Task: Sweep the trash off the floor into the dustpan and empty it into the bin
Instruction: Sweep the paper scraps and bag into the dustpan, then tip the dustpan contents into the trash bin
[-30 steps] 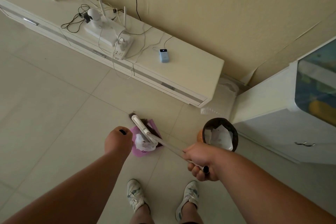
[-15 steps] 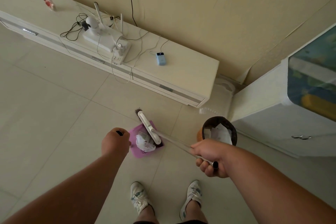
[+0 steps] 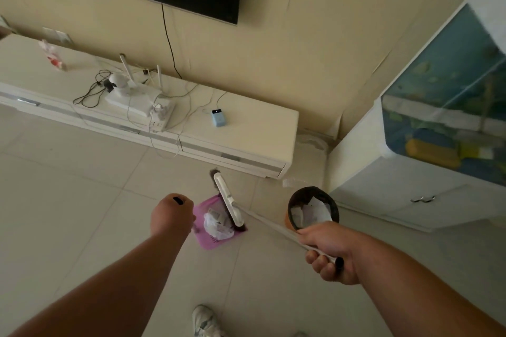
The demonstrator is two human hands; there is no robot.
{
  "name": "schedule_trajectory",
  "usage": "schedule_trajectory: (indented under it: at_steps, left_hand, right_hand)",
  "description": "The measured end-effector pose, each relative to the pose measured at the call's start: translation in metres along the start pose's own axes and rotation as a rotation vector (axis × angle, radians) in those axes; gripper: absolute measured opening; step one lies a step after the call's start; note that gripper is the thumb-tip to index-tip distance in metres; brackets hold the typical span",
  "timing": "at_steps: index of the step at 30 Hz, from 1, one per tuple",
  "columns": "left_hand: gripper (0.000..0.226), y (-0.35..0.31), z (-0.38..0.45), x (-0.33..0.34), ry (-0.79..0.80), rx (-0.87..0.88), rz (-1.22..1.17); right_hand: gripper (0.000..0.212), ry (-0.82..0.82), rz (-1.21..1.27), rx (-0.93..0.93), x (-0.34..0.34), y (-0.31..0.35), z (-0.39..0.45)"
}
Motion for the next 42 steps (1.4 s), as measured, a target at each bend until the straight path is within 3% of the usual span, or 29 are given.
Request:
schedule_trajectory:
  at_steps: [9,18,24,32,39,42]
  left_hand:
    - [0.015,-0.033,-0.065,0.042,-0.054,0.045,0.026]
    - [0.014,-0.064,-0.157,0.120,-0.145,0.101,0.010]
    - [0.016,-0.092,-0.209,0.151,-0.155,0.146,0.023]
    - [0.021,-0.136,-0.252,0.163,-0.188,0.238,0.112]
    - [0.020,-0.177,-0.272,0.190,-0.182,0.357,0.235]
    - [0.019,-0.193,-0.275,0.211,-0.156,0.410,0.262]
  right_hand:
    - [0.027,0.011,0.044,-0.085,-0.066,-0.046,-0.046]
    - [0.019,0.098,0.081,-0.150,-0.148,-0.115,-0.111]
    - [0.028,0.105,0.134,-0.179,-0.181,-0.149,-0.140]
    - [0.020,0.168,0.277,-0.293,-0.221,-0.187,-0.185]
    - [0.031,0.178,0.374,-0.367,-0.248,-0.203,-0.201]
    - [0.023,0.166,0.394,-0.392,-0.255,-0.209,-0.206]
Point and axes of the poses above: each hand's wrist, its own z-axis towards the middle knuckle, its own x-axis out of the palm, y = z × x, the point moved 4 cm from there along z, towards the middle knuckle, and after that the axes turned 13 degrees about y, right-handed, at the moved point
